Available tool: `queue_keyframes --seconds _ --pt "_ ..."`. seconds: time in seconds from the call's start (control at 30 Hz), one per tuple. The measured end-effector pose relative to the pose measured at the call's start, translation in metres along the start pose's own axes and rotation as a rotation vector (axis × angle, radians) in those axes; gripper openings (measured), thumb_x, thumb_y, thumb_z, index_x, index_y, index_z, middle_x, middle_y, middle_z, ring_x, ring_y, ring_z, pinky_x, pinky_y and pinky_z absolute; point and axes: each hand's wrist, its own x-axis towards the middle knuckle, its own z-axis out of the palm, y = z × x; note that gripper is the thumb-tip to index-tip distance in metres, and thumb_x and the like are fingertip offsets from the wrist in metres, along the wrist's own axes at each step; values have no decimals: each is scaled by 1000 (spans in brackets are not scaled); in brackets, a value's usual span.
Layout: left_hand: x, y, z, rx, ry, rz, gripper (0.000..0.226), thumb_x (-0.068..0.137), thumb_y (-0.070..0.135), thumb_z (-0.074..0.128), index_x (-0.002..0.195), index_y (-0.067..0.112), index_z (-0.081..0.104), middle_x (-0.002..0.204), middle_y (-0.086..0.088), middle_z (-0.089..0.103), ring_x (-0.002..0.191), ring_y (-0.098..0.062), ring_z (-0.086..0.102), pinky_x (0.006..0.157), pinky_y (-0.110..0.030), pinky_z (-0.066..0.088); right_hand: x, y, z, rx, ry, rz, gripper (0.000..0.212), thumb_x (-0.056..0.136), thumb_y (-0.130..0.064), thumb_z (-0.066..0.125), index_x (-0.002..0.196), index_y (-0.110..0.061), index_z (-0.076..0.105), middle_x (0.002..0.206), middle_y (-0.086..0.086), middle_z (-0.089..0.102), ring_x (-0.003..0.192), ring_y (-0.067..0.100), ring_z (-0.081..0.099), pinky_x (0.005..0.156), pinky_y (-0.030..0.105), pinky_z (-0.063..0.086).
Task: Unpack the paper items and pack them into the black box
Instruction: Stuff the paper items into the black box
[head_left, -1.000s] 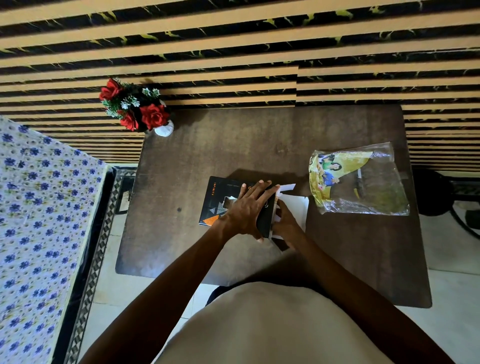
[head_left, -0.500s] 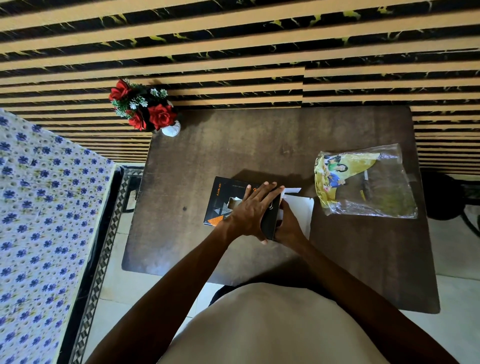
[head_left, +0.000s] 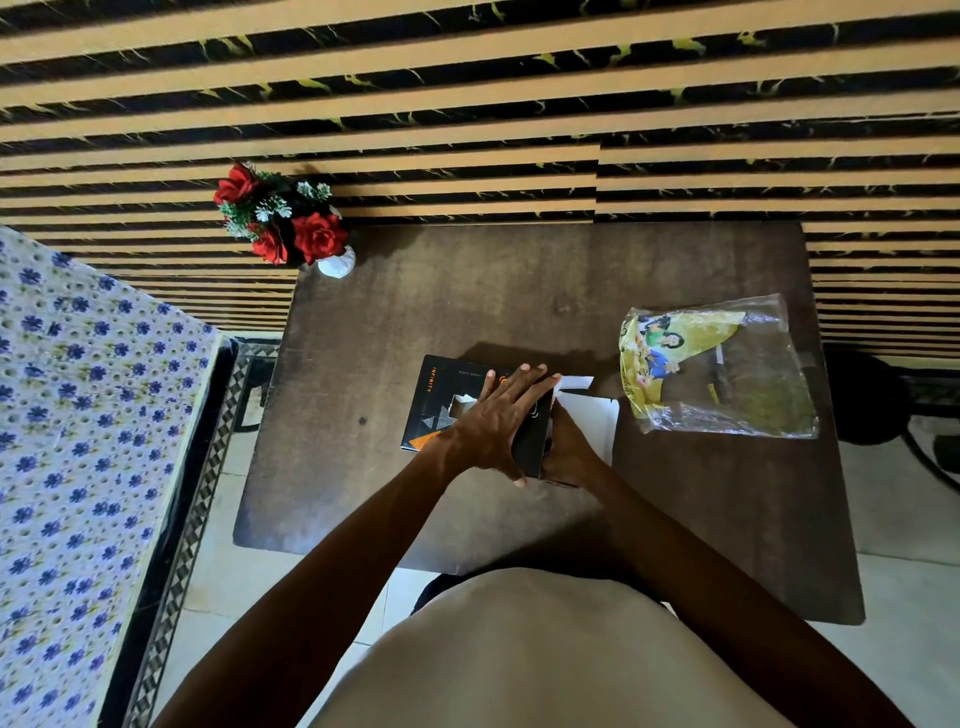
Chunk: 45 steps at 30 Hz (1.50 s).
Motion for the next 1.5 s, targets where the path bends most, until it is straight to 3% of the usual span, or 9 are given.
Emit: queue_keyframes --seconds 0.07,0.13,0.2,0.4,0.7,0.97,1.2,1.4,1.5 --pt "-2 -2 0 -14 11 -15 143 47 48 91 154 17 1 163 -7 2 150 -28 -7 116 -53 -11 -19 10 -25 637 -160 -45 115 71 -2 79 153 -35 5 138 0 48 112 -1 54 91 15 48" --pt "-3 3 -2 3 19 -16 143 47 48 91 154 17 1 163 -7 3 150 -28 -7 116 -54 -9 -25 -2 -60 812 -243 24 60 90 -8 62 143 -22 36 128 5 54 116 22 57 92 36 51" --pt "-3 0 1 9 37 -30 144 47 48 91 154 17 0 163 -6 3 150 -27 -6 117 -54 -7 -25 -9 -65 891 -155 179 37 97 -17 54 133 -22 47 117 9 60 107 36 63 90 48 54" --pt "-4 0 -3 -11 20 -29 144 45 46 92 154 19 2 163 -6 5 150 -27 -4 116 -56 -7 -23 -17 -56 836 1 88 42 96 -17 56 136 -21 46 113 4 65 90 28 62 77 37 53" --pt "-5 -1 2 3 27 -28 143 46 48 91 154 17 3 163 -6 7 150 -26 -3 117 -56 -6 -16 -23 -60 662 30 130 32 99 -15 49 128 -2 55 122 17 63 103 29 61 78 26 49" --pt "-5 -2 7 5 18 -10 140 48 47 91 153 19 3 163 -6 6 150 -27 -5 115 -57 -10 -7 -34 -69 863 -174 219 28 101 -20 42 126 -13 53 134 21 56 113 35 60 81 38 53" --pt "-1 -5 3 -18 20 -32 140 46 44 92 154 18 5 163 -5 8 150 -26 -3 117 -57 -8 -1 -41 -67 737 -79 244 39 101 -15 42 137 -2 43 141 24 47 130 43 46 104 49 41" --pt "-3 -6 3 -10 22 -38 142 45 45 92 153 17 5 163 -4 7 150 -24 -6 117 -53 -10 -2 -42 -70 654 9 373 29 100 -12 48 127 -2 53 127 16 59 113 31 58 61 21 47" --pt "-3 -5 3 -9 23 -37 142 45 46 92 153 17 4 163 -3 6 150 -23 -7 117 -53 -10 -6 -39 -68 764 49 360 26 99 -14 50 122 -5 56 116 15 60 104 30 60 67 24 53"
